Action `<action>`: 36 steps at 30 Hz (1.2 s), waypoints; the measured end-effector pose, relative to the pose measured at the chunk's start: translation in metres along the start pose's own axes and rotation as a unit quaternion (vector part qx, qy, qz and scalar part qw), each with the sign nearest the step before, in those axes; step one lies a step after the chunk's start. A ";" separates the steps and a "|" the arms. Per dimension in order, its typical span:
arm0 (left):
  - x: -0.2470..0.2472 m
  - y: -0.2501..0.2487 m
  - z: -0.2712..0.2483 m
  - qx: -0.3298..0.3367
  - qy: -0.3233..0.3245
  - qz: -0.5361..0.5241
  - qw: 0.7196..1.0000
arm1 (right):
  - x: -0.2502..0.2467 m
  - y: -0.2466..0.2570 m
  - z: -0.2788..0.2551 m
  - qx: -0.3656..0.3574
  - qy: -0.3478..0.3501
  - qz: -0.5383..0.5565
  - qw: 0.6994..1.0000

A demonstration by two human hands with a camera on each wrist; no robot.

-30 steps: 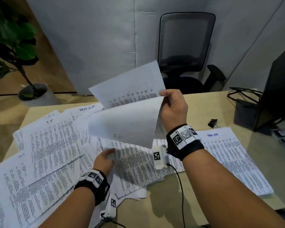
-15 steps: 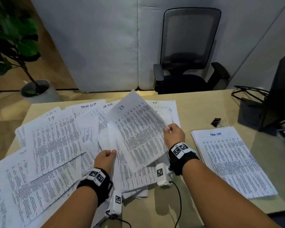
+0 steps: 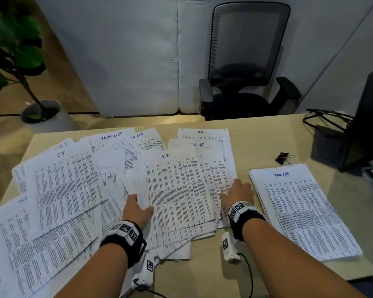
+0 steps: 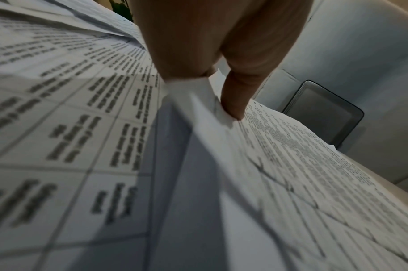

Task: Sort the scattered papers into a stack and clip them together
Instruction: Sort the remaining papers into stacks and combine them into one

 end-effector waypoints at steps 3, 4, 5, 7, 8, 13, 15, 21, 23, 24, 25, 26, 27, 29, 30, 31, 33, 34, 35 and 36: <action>0.001 0.003 0.001 0.001 0.001 -0.001 1.000 | 0.010 0.005 0.003 -0.017 0.015 0.015 1.000; 0.001 0.003 0.001 0.003 0.000 -0.003 1.000 | 0.005 0.012 0.004 -0.037 -0.010 0.056 0.998; 0.001 0.005 0.003 0.001 0.002 -0.003 1.000 | -0.002 0.019 0.005 -0.062 -0.039 0.098 0.993; 0.002 0.007 0.004 0.000 0.000 -0.001 1.000 | -0.016 0.033 0.008 -0.100 -0.088 0.151 0.980; 0.002 0.008 0.005 0.002 -0.001 0.000 1.000 | -0.021 0.038 0.011 -0.106 -0.099 0.161 0.976; 0.005 0.012 0.008 0.000 -0.008 -0.016 1.000 | -0.009 0.050 0.037 -0.058 -0.063 0.155 0.984; 0.005 0.012 0.008 0.000 -0.010 -0.024 1.000 | 0.004 0.051 0.041 -0.033 -0.038 0.116 0.992; 0.005 0.010 0.006 0.004 -0.002 -0.006 1.000 | 0.018 0.059 0.043 -0.045 0.013 0.177 0.983; 0.005 0.009 0.006 0.004 0.000 -0.004 1.000 | -0.009 0.063 0.041 -0.070 -0.060 0.179 0.979; 0.004 0.010 0.006 0.004 0.000 -0.006 1.000 | -0.026 0.069 0.039 -0.097 -0.108 0.165 0.976; 0.005 0.011 0.006 0.002 0.001 -0.009 1.000 | -0.043 0.078 0.034 -0.133 -0.151 0.145 0.969; 0.005 0.012 0.007 0.003 0.000 -0.010 1.000 | -0.059 0.088 0.028 -0.178 -0.188 0.134 0.957; 0.005 0.013 0.007 0.001 0.001 -0.009 1.000 | -0.072 0.099 0.020 -0.229 -0.215 0.135 0.940; 0.004 0.011 0.006 0.003 0.007 -0.015 1.000 | -0.094 0.123 0.002 -0.336 -0.240 0.142 0.900; 0.003 0.008 0.005 0.012 0.007 -0.027 1.000 | -0.101 0.135 -0.008 -0.387 -0.240 0.142 0.879; 0.001 0.004 0.002 0.024 0.004 -0.039 0.999 | -0.107 0.145 -0.019 -0.433 -0.237 0.145 0.857; -0.002 -0.002 -0.002 0.049 -0.004 -0.057 0.997 | -0.118 0.159 -0.040 -0.498 -0.227 0.181 0.817; -0.004 -0.003 -0.001 0.062 -0.007 -0.059 0.996 | -0.123 0.165 -0.050 -0.519 -0.220 0.210 0.799; -0.003 -0.004 0.000 0.075 -0.007 -0.064 0.995 | -0.127 0.170 -0.057 -0.534 -0.211 0.238 0.784; -0.002 -0.004 0.002 0.082 -0.002 -0.051 0.995 | -0.128 0.175 -0.060 -0.537 -0.197 0.262 0.777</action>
Point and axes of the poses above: each hand's wrist, its own z-axis towards the middle knuckle, its own x-axis out of the palm, y = z × x, the point moved 9 cm from there along z, towards the middle knuckle, and after that the axes turned 11 degrees about z, right-handed, at the moved point
